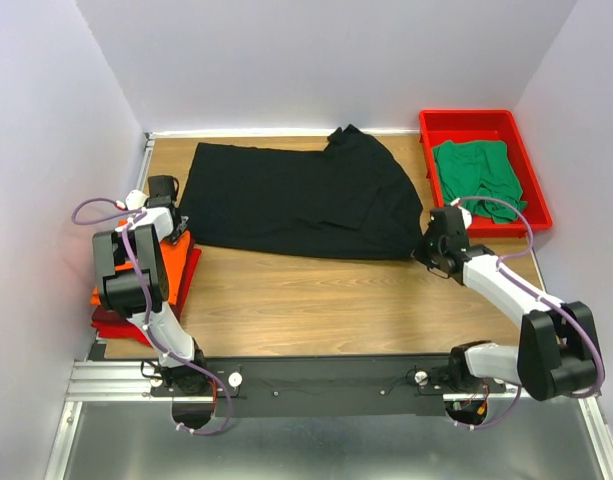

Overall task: Fold and stack the t-shirts
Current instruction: Fold the tshirt

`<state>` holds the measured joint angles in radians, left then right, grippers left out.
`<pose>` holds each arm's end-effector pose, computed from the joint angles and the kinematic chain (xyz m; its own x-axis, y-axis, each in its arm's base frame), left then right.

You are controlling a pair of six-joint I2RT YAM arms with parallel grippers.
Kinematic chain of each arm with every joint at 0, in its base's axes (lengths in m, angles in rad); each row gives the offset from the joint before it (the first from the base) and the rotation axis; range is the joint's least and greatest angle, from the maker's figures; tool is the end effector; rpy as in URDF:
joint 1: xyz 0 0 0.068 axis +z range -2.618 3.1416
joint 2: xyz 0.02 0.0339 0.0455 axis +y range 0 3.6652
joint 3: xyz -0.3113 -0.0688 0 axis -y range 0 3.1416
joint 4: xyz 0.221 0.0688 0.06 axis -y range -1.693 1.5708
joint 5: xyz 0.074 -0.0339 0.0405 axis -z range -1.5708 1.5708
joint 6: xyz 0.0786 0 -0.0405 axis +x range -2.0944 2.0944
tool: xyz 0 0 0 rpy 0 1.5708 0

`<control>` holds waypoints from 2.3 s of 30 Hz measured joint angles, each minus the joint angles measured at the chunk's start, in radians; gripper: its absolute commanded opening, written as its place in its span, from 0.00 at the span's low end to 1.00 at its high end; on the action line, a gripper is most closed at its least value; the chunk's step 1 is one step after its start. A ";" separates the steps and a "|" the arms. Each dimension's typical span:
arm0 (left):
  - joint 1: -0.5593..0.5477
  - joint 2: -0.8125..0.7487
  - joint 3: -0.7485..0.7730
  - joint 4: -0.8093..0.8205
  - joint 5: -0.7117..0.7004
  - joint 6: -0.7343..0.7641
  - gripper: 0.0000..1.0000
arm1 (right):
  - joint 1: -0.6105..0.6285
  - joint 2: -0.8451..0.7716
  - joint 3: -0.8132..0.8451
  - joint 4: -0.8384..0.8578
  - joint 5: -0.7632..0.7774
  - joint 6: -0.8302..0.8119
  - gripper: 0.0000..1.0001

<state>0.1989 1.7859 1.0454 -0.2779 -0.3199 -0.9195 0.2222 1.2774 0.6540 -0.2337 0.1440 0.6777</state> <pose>0.3559 0.0970 0.1863 -0.2281 -0.8161 -0.5310 -0.8754 0.4106 -0.2550 0.2403 0.0427 0.2164 -0.6537 0.4885 -0.5780 0.3638 0.8726 0.3259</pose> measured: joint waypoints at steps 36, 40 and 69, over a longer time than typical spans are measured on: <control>-0.184 -0.103 0.193 -0.033 0.254 0.278 0.59 | 0.236 0.500 0.442 0.046 -0.106 -0.072 0.59; -0.229 -0.119 0.193 -0.032 0.283 0.312 0.59 | 0.243 0.541 0.454 0.060 -0.110 -0.061 0.58; -0.240 -0.162 0.169 0.031 0.409 0.356 0.57 | 0.241 0.694 0.650 0.076 -0.113 -0.017 0.01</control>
<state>-0.0414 1.6238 1.2140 -0.2474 0.0891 -0.5640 0.4629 1.9713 1.3045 -0.1581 0.0315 0.6609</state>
